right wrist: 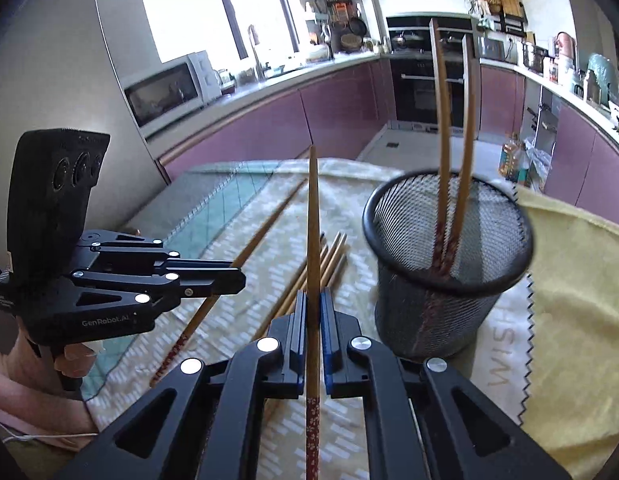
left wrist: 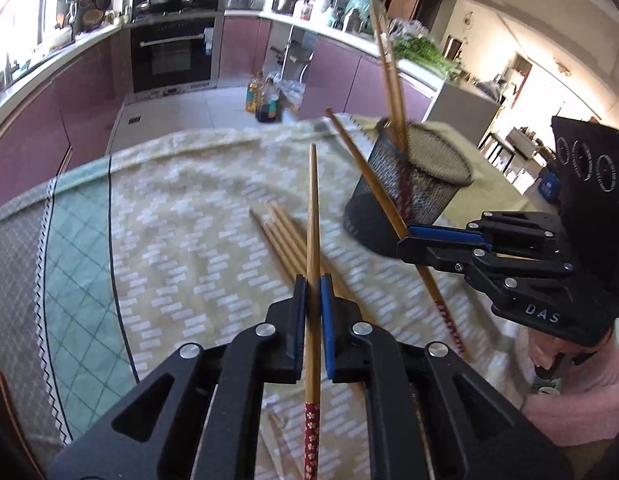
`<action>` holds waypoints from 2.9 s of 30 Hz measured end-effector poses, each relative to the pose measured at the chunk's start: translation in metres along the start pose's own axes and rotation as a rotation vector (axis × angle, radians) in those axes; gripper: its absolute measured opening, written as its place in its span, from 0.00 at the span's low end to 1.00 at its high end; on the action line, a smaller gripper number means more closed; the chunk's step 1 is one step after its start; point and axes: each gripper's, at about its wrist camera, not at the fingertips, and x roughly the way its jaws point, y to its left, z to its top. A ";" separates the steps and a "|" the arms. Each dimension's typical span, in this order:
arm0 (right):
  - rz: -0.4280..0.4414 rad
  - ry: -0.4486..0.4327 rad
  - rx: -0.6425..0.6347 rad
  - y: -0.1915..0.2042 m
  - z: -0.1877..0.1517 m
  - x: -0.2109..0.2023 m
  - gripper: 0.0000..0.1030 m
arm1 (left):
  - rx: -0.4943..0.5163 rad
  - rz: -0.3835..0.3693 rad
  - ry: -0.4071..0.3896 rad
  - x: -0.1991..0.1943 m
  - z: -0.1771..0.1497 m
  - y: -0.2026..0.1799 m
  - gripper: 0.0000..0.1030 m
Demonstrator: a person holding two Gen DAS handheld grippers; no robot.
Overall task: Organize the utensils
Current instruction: 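Lift both held chopsticks upright and insert them into the mesh cup, then open both grippers to release the chopsticks in the cup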
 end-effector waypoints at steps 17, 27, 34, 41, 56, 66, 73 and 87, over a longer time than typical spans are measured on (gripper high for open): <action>-0.008 -0.273 0.016 -0.022 0.035 -0.087 0.06 | 0.019 -0.188 -0.264 -0.093 0.052 -0.024 0.08; -0.074 -0.390 -0.017 -0.031 0.063 -0.114 0.06 | 0.039 -0.202 -0.378 -0.098 0.112 -0.046 0.08; -0.123 -0.376 -0.023 -0.044 0.073 -0.100 0.06 | 0.057 -0.174 -0.346 -0.074 0.133 -0.060 0.08; -0.127 -0.285 0.012 -0.057 0.066 -0.070 0.06 | 0.073 -0.169 -0.226 -0.031 0.130 -0.062 0.08; -0.122 -0.081 0.067 -0.066 0.047 -0.023 0.06 | 0.083 -0.148 -0.058 0.031 0.116 -0.053 0.08; -0.136 -0.082 0.100 -0.072 0.050 -0.014 0.08 | 0.049 -0.104 -0.049 0.042 0.116 -0.045 0.22; -0.107 -0.167 0.104 -0.067 0.040 -0.039 0.27 | 0.039 -0.024 -0.213 -0.008 0.096 -0.039 0.53; 0.086 -0.009 -0.054 0.006 -0.013 -0.010 0.46 | -0.036 0.182 -0.232 -0.046 0.001 -0.002 0.92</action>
